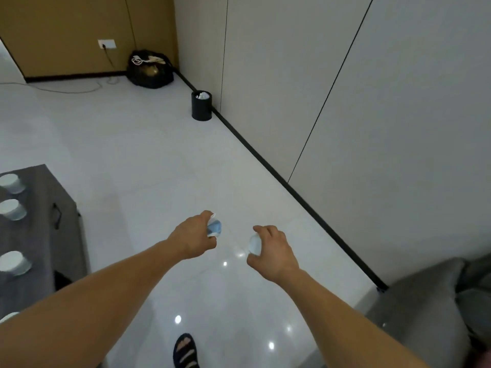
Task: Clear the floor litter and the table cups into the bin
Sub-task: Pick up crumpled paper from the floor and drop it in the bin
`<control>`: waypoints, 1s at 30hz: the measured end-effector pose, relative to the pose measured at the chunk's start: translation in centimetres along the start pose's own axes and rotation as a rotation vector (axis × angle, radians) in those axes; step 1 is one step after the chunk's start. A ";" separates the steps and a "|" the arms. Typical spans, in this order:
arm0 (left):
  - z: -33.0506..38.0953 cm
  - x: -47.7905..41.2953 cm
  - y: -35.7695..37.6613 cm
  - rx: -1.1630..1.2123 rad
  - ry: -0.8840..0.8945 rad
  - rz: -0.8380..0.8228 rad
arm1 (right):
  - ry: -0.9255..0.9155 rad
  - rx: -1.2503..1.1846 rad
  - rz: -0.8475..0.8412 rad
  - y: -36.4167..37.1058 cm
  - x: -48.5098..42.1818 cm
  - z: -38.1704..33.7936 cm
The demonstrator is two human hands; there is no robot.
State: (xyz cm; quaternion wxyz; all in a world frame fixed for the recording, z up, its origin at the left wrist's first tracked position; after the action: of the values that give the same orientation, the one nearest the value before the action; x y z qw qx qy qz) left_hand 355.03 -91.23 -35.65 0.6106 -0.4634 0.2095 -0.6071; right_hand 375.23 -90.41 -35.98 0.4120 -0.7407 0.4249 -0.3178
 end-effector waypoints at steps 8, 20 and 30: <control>-1.9 -13.2 -6.6 -0.013 -0.002 -0.007 | 0.015 -0.059 0.003 -1.4 -15.5 -1.5; -3.2 -35.2 -18.0 -0.003 -0.131 0.118 | -0.168 -0.054 -0.066 -5.1 -43.9 -2.4; -7.1 -52.3 -24.1 0.089 -0.209 0.142 | -0.265 -0.007 -0.183 -4.2 -64.2 -5.5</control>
State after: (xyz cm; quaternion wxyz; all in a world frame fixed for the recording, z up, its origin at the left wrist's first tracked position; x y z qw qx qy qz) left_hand 326.90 -40.49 -35.31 0.6906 -0.4804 0.1498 -0.5195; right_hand 344.20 -33.77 -37.51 0.4313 -0.8132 0.2985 -0.2522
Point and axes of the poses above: each hand's wrist, its own x-axis away from the middle knuckle, its own y-axis out of the palm, z = x × y, the point moved 8 cm from there along -x, towards the middle knuckle, and after that the axes turned 8 degrees about -y, right-handed, at the moved point
